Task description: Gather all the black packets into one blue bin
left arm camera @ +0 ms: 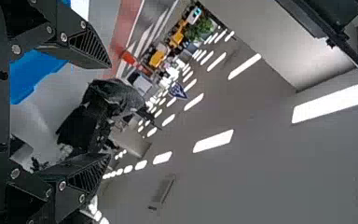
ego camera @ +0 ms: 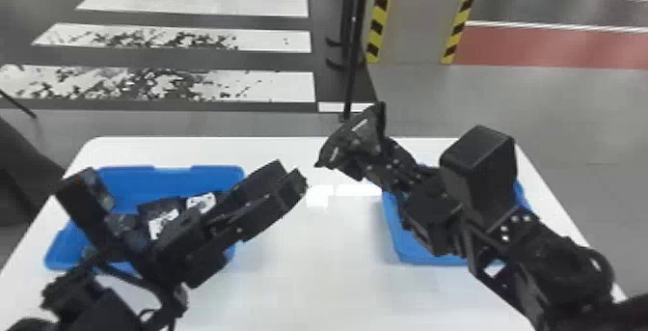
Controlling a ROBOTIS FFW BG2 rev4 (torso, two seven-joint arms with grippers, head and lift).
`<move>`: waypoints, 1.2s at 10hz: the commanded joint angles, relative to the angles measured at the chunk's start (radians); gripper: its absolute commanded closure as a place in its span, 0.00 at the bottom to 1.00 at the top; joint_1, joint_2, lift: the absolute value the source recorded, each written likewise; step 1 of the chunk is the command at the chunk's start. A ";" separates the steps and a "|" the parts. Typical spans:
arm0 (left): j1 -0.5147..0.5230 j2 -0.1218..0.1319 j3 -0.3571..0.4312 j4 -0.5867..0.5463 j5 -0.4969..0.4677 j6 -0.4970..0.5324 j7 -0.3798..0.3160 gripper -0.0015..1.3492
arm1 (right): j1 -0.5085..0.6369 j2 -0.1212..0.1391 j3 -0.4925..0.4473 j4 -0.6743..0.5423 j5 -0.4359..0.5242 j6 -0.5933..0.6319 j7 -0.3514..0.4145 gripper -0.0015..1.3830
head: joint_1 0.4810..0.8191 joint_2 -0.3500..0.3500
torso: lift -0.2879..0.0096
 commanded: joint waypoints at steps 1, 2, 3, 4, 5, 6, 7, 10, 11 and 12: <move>-0.060 0.001 -0.050 0.031 0.025 -0.029 -0.001 0.36 | 0.000 -0.013 0.058 -0.028 0.011 -0.005 0.005 0.92 | 0.63 0.42 | 0.60; -0.080 0.001 -0.062 0.044 0.025 -0.056 0.005 0.37 | 0.010 -0.015 0.074 -0.052 0.015 -0.005 0.007 0.92 | 0.63 0.44 | 0.60; -0.080 0.001 -0.060 0.046 0.027 -0.059 0.010 0.36 | 0.017 -0.016 0.078 -0.062 0.015 -0.005 0.010 0.92 | 0.63 0.45 | 0.60; -0.075 0.001 -0.060 0.046 0.027 -0.071 0.013 0.36 | 0.022 -0.016 0.080 -0.072 0.015 -0.005 0.011 0.92 | 0.63 0.46 | 0.60; -0.073 0.001 -0.060 0.049 0.031 -0.071 0.019 0.36 | 0.027 -0.016 0.082 -0.087 0.017 -0.007 0.011 0.92 | 0.63 0.47 | 0.60; -0.080 0.001 -0.068 0.054 0.031 -0.083 0.022 0.37 | 0.025 -0.019 0.096 -0.092 0.017 -0.007 0.013 0.92 | 0.63 0.48 | 0.60; -0.097 -0.001 -0.082 0.066 0.033 -0.083 0.025 0.37 | 0.025 -0.022 0.114 -0.099 0.017 -0.007 0.014 0.92 | 0.63 0.48 | 0.60; -0.151 0.002 -0.152 0.127 0.013 -0.198 0.025 0.60 | 0.015 -0.025 0.148 -0.106 0.023 -0.010 0.019 0.92 | 0.63 0.50 | 0.60; -0.156 0.002 -0.170 0.130 0.001 -0.238 0.025 0.60 | 0.012 -0.025 0.150 -0.102 0.023 -0.010 0.020 0.92 | 0.63 0.50 | 0.60; -0.156 0.002 -0.178 0.132 -0.009 -0.267 0.025 0.60 | 0.012 -0.025 0.152 -0.097 0.023 -0.010 0.022 0.92 | 0.61 0.50 | 0.60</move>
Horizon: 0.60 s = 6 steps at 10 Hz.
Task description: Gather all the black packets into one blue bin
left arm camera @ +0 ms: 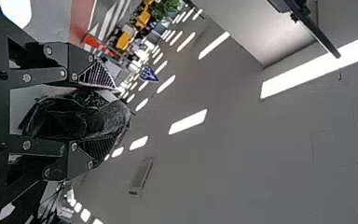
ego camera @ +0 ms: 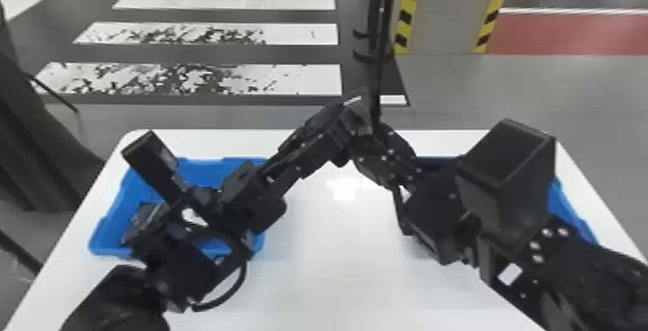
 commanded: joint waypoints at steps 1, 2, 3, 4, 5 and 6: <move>-0.006 0.002 0.001 0.004 -0.052 -0.024 -0.008 0.60 | 0.000 0.001 0.002 0.000 0.000 0.000 0.007 0.92 | 0.61 0.50 | 0.60; -0.016 0.006 -0.007 0.009 -0.074 -0.010 -0.027 0.61 | 0.000 0.001 0.002 0.000 -0.002 0.000 0.007 0.92 | 0.61 0.50 | 0.60; -0.008 0.008 -0.025 0.011 -0.064 -0.012 -0.004 0.94 | 0.000 0.001 0.002 0.003 -0.004 0.000 0.007 0.92 | 0.61 0.50 | 0.60; -0.001 0.005 -0.027 0.011 -0.054 -0.034 -0.004 0.94 | 0.000 0.003 0.002 0.005 -0.006 0.000 0.005 0.92 | 0.62 0.49 | 0.60; 0.002 0.005 -0.029 0.011 -0.026 -0.039 -0.004 0.90 | -0.002 0.005 0.002 0.017 -0.016 0.000 0.005 0.92 | 0.63 0.49 | 0.60; 0.007 0.005 -0.021 0.011 0.016 -0.059 -0.004 0.90 | 0.002 0.008 -0.010 0.042 -0.064 0.000 0.005 0.77 | 0.63 0.49 | 0.60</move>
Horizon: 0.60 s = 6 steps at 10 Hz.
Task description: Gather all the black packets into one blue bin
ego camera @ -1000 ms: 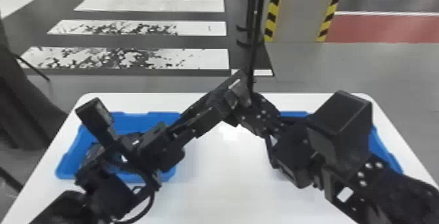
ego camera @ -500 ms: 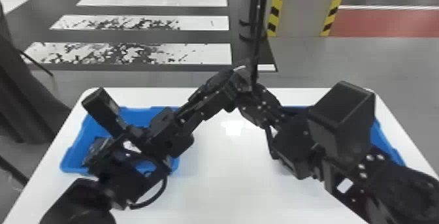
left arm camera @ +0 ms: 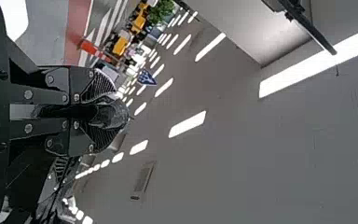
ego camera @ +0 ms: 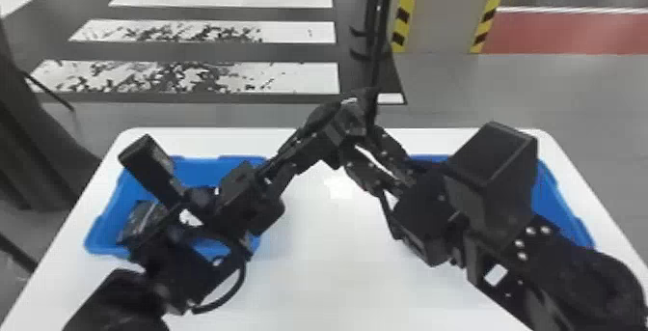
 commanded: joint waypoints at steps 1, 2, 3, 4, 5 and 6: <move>0.012 -0.003 0.028 -0.001 0.031 -0.026 -0.001 0.90 | 0.039 0.012 -0.055 0.016 -0.053 -0.017 0.009 0.34 | 0.63 0.50 | 0.60; 0.024 -0.005 0.074 -0.001 -0.005 -0.029 -0.001 0.90 | 0.100 0.030 -0.143 0.029 -0.095 -0.149 0.030 0.04 | 0.63 0.52 | 0.60; 0.059 -0.007 0.128 -0.001 -0.021 -0.031 -0.001 0.90 | 0.171 0.058 -0.234 0.046 -0.176 -0.252 0.051 0.06 | 0.63 0.53 | 0.60; 0.101 -0.010 0.192 -0.001 -0.037 -0.034 -0.002 0.90 | 0.240 0.093 -0.326 0.046 -0.222 -0.291 0.062 0.12 | 0.63 0.53 | 0.60; 0.137 -0.010 0.268 -0.001 -0.081 -0.026 -0.010 0.90 | 0.304 0.124 -0.410 0.080 -0.282 -0.323 0.071 0.15 | 0.63 0.54 | 0.60; 0.159 -0.010 0.355 -0.001 -0.159 0.005 -0.015 0.90 | 0.358 0.153 -0.480 0.161 -0.388 -0.370 0.085 0.15 | 0.63 0.54 | 0.60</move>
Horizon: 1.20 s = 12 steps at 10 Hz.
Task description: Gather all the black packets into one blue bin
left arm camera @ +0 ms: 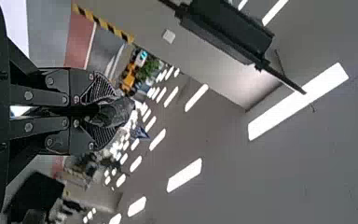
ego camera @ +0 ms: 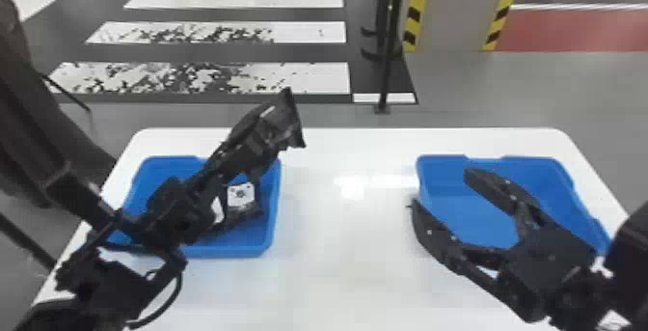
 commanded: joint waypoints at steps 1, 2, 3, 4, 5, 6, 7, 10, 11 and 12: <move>0.026 0.000 0.145 0.002 -0.158 0.064 -0.005 0.90 | 0.079 0.040 -0.092 0.112 -0.137 -0.060 0.005 0.15 | 0.63 0.55 | 0.60; 0.021 0.002 0.231 0.022 -0.290 0.105 -0.013 0.90 | 0.113 0.060 -0.122 0.185 -0.229 -0.077 0.006 0.15 | 0.63 0.57 | 0.60; 0.001 0.011 0.281 0.056 -0.390 0.150 -0.017 0.90 | 0.131 0.072 -0.140 0.244 -0.265 -0.111 0.005 0.15 | 0.63 0.61 | 0.60; -0.036 0.022 0.299 0.108 -0.449 0.164 -0.017 0.84 | 0.145 0.078 -0.150 0.264 -0.261 -0.111 0.006 0.15 | 0.63 0.67 | 0.60; -0.087 0.029 0.305 0.162 -0.525 0.184 -0.017 0.54 | 0.148 0.078 -0.150 0.286 -0.273 -0.111 0.009 0.15 | 0.63 0.73 | 0.60; -0.114 0.034 0.295 0.189 -0.557 0.186 -0.017 0.06 | 0.148 0.076 -0.152 0.291 -0.263 -0.111 0.012 0.16 | 0.63 0.75 | 0.60; -0.102 0.034 0.279 0.189 -0.553 0.147 -0.022 0.00 | 0.165 0.079 -0.166 0.288 -0.269 -0.111 0.012 0.16 | 0.63 0.78 | 0.60; 0.158 -0.041 0.313 -0.017 -0.441 -0.027 0.004 0.30 | 0.253 0.126 -0.314 0.298 -0.241 -0.244 0.012 0.15 | 0.63 0.67 | 0.60; 0.286 -0.072 0.321 -0.135 -0.423 -0.035 0.030 0.30 | 0.273 0.126 -0.342 0.308 -0.237 -0.312 0.012 0.15 | 0.63 0.63 | 0.60; 0.399 -0.100 0.319 -0.218 -0.417 -0.059 0.056 0.30 | 0.285 0.126 -0.356 0.323 -0.233 -0.379 0.012 0.15 | 0.63 0.56 | 0.60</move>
